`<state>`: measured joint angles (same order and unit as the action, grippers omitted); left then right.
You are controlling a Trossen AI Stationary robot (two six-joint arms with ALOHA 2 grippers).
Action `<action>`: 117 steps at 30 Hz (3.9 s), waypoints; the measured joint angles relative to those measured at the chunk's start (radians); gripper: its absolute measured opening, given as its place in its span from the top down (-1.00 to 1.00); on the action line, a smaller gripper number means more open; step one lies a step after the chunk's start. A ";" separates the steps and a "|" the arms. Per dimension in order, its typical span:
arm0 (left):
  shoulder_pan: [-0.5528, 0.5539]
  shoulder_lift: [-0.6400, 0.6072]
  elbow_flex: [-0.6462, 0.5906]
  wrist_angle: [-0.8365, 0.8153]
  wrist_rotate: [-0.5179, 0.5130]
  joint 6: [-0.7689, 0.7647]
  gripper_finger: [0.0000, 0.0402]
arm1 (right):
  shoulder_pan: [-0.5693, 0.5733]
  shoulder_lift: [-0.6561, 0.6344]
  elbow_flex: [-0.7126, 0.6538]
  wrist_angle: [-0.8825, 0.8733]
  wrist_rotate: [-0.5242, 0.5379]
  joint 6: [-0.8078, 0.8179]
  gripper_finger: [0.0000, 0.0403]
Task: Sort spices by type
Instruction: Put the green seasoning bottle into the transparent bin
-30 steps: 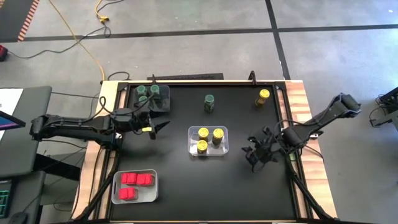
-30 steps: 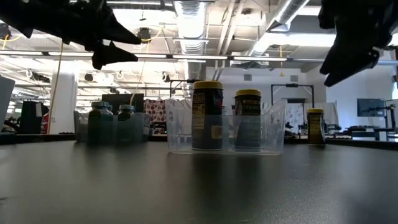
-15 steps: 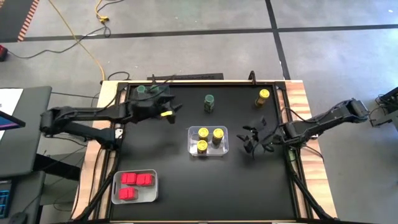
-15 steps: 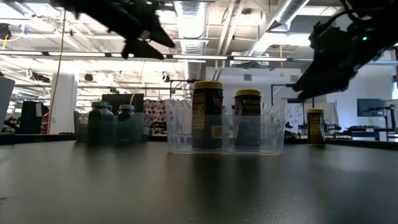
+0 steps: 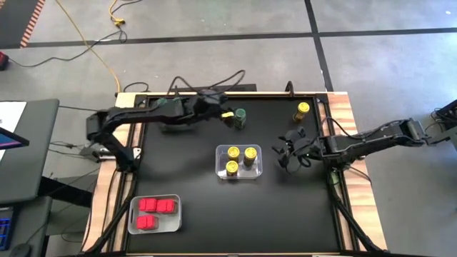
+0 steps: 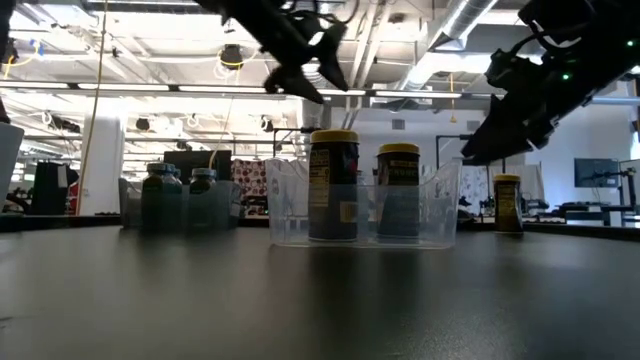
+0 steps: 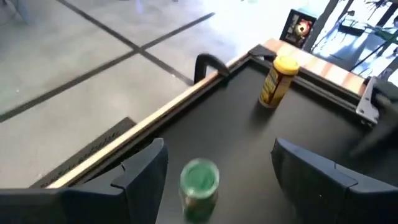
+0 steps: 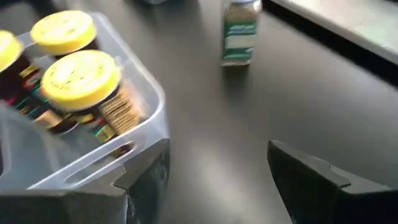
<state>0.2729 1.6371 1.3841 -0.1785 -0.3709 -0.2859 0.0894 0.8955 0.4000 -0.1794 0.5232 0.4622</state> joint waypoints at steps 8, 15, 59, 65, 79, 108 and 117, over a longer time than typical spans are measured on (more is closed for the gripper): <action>0.012 0.127 0.154 0.006 -0.013 0.003 -0.40 | 0.044 0.000 0.000 -0.003 -0.044 -0.001 -0.47; 0.034 0.134 0.164 -0.011 -0.015 -0.050 -0.75 | 0.073 0.000 0.000 -0.007 -0.045 0.000 -0.47; 0.174 0.577 0.841 -0.777 0.275 -0.230 -0.84 | 0.004 0.001 0.000 -0.026 -0.081 0.019 -0.47; 0.158 0.641 0.853 -0.808 0.283 -0.231 -0.84 | 0.014 0.001 0.000 -0.029 -0.082 0.038 -0.47; 0.155 0.640 0.854 -0.801 0.272 -0.242 -0.84 | 0.029 0.001 0.000 -0.030 -0.083 0.051 -0.47; 0.093 0.729 0.853 -0.821 0.222 -0.311 -0.84 | 0.041 0.000 0.000 -0.058 -0.107 0.059 -0.47; 0.098 0.735 0.853 -0.797 0.184 -0.304 -0.82 | 0.049 0.000 0.000 -0.078 -0.108 0.061 -0.47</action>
<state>0.3710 2.3726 2.2372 -0.9756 -0.1865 -0.5900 0.1383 0.8959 0.4000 -0.2574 0.4156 0.5236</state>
